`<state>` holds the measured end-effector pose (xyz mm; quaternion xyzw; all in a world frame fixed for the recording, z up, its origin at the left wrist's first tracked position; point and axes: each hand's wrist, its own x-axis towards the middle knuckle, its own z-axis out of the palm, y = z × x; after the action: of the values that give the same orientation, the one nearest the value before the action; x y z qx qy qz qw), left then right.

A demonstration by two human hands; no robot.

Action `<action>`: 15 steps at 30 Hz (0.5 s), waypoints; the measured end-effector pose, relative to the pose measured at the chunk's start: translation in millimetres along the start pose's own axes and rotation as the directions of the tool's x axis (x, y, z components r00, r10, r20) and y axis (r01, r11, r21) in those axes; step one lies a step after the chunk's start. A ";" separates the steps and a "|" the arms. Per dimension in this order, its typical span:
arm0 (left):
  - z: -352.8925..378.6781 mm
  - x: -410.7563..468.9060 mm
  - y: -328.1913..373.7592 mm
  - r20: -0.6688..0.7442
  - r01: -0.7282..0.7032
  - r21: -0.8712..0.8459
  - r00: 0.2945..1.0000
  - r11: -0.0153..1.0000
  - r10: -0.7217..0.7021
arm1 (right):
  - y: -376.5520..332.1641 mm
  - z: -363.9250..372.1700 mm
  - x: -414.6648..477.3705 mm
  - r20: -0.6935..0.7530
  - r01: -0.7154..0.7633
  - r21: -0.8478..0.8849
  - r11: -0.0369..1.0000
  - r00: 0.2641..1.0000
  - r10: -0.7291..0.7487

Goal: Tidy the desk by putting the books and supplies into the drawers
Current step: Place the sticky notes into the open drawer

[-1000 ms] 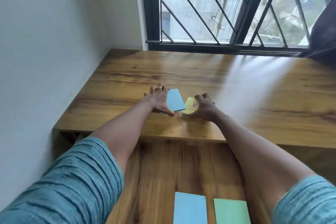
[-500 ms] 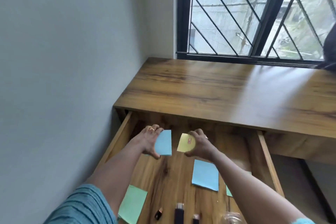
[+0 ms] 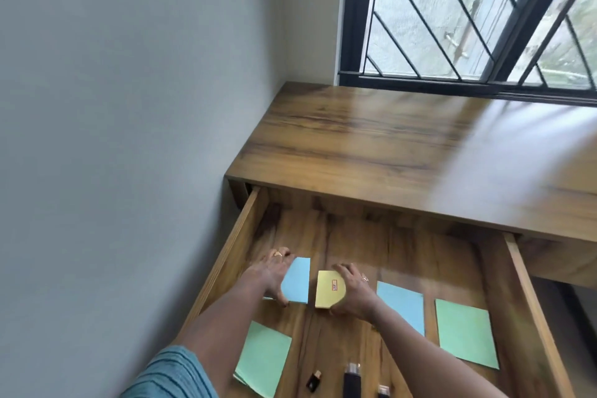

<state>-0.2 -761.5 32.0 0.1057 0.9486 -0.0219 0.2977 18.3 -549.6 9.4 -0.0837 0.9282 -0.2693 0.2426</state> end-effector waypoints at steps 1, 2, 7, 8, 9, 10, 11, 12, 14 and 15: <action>0.8 2.5 -1.7 0.013 -0.005 0.001 1.000 1.000 0.005 | -0.3 2.9 2.2 0.011 -0.007 0.009 1.000 1.000 0.007; 2.1 4.3 -3.0 0.025 -0.006 -0.002 1.000 1.000 0.006 | -0.7 5.6 3.3 0.017 -0.011 0.012 1.000 1.000 0.011; 21.0 15.1 -13.2 0.097 0.033 -0.072 0.995 0.997 -0.026 | -5.3 13.4 8.5 -0.004 -0.033 0.019 0.999 0.999 0.033; 23.4 15.3 -15.0 0.110 0.040 -0.083 0.993 0.996 -0.031 | -6.6 14.5 7.9 0.006 -0.042 0.016 0.999 0.999 0.042; 24.9 15.8 -17.0 0.119 0.044 -0.089 0.992 0.995 -0.033 | -6.8 16.2 7.4 0.017 -0.049 0.010 0.999 0.999 0.049; 25.0 16.4 -18.3 0.122 0.041 -0.090 0.992 0.995 -0.029 | -6.7 17.3 6.3 0.026 -0.057 0.003 0.998 0.998 0.057; 25.2 17.7 -19.1 0.125 0.034 -0.090 0.992 0.995 -0.023 | -6.8 17.5 5.1 0.032 -0.061 -0.006 0.998 0.998 0.061; 24.6 17.2 -18.3 0.128 0.031 -0.092 0.992 0.995 -0.020 | -7.1 17.0 3.6 0.035 -0.064 -0.019 0.998 0.997 0.065; 24.4 16.2 -15.9 0.128 0.041 -0.103 0.991 0.994 -0.027 | -7.8 14.7 2.8 0.036 -0.067 -0.054 0.996 0.997 0.069; 25.3 15.3 -14.5 0.132 0.049 -0.106 0.991 0.993 -0.034 | -8.7 14.0 1.7 0.040 -0.069 -0.076 0.995 0.997 0.072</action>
<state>-1.4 -775.5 2.2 0.0678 0.9290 0.0170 0.3634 24.0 -563.9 3.1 -0.0656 0.9346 -0.2240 0.2685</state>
